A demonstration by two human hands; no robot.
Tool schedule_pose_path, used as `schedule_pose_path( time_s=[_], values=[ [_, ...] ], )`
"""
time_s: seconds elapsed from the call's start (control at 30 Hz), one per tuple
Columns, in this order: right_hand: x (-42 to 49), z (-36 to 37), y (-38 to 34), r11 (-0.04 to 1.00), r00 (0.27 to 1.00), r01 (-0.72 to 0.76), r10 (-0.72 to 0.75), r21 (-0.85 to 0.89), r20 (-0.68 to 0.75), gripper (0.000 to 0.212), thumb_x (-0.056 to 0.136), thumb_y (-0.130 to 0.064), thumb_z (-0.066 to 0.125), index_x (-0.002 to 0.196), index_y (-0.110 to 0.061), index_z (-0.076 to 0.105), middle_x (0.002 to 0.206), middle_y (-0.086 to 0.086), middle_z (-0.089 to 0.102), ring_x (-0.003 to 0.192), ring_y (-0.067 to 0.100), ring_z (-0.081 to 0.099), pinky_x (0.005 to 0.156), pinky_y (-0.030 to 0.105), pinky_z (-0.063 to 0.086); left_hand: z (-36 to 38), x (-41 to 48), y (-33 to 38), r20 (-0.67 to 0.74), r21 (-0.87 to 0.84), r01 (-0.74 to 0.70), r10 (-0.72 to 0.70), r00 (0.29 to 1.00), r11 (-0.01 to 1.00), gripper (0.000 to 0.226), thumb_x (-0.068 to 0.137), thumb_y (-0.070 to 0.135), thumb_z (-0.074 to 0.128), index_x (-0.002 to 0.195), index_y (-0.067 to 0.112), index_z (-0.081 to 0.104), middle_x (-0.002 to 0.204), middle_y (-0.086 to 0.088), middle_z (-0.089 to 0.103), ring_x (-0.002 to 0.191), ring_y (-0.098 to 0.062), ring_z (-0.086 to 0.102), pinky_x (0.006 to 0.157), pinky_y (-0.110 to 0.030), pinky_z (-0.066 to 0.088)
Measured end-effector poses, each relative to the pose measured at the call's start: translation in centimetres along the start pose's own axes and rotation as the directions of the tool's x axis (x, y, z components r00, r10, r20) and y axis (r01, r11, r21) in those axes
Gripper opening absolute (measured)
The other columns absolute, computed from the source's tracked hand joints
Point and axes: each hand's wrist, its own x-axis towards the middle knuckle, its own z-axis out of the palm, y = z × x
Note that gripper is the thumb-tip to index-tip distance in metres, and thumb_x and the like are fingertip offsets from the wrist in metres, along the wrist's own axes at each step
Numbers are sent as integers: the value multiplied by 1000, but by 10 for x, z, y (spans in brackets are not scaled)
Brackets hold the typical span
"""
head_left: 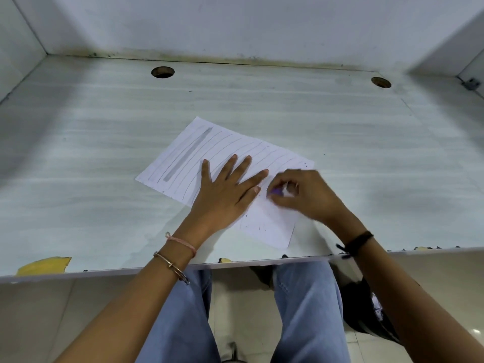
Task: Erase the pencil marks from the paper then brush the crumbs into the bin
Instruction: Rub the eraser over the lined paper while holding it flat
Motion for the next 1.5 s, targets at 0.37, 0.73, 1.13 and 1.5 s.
schedule_pose_path(
  time_s=[0.37, 0.73, 1.13, 1.5],
  values=[
    [-1, -15, 6, 1000, 987, -20, 18, 13, 157, 13, 73, -3, 75, 78, -16, 73, 72, -8, 65, 56, 1, 48, 59, 9, 35, -1, -1, 1, -6, 13, -3, 3, 1000, 1000, 48, 102, 51, 8, 148, 54, -2, 162, 13, -10, 148, -13, -16, 113, -63, -13],
    [-11, -14, 4, 1000, 968, -16, 15, 3, 249, 12, 73, -6, 76, 80, -15, 74, 74, -8, 67, 62, 4, 55, 64, 13, 42, -1, 1, 1, -2, 7, -1, 1, 1000, 1000, 48, 102, 51, 8, 148, 54, -2, 162, 13, -10, 148, -12, -17, 112, -62, -13],
    [-11, 0, 17, 954, 947, -189, 240, 232, -212, 10, 82, -5, 67, 83, -15, 72, 89, -1, 71, 76, 7, 65, 70, 6, 45, 1, -2, 7, -29, 6, 5, -5, 1000, 1000, 69, 85, 71, -4, 148, 51, 16, 162, 8, 7, 150, -19, -2, 111, -65, -7],
    [2, -7, 13, 975, 937, -199, 218, 98, -273, 15, 73, 3, 69, 80, -10, 72, 78, 1, 70, 70, 8, 62, 64, 5, 44, 8, 10, 13, -2, 51, -99, 100, 995, 994, 89, 79, 85, 8, 153, 38, -3, 162, 8, -13, 148, -14, -18, 112, -65, -11]
  ],
)
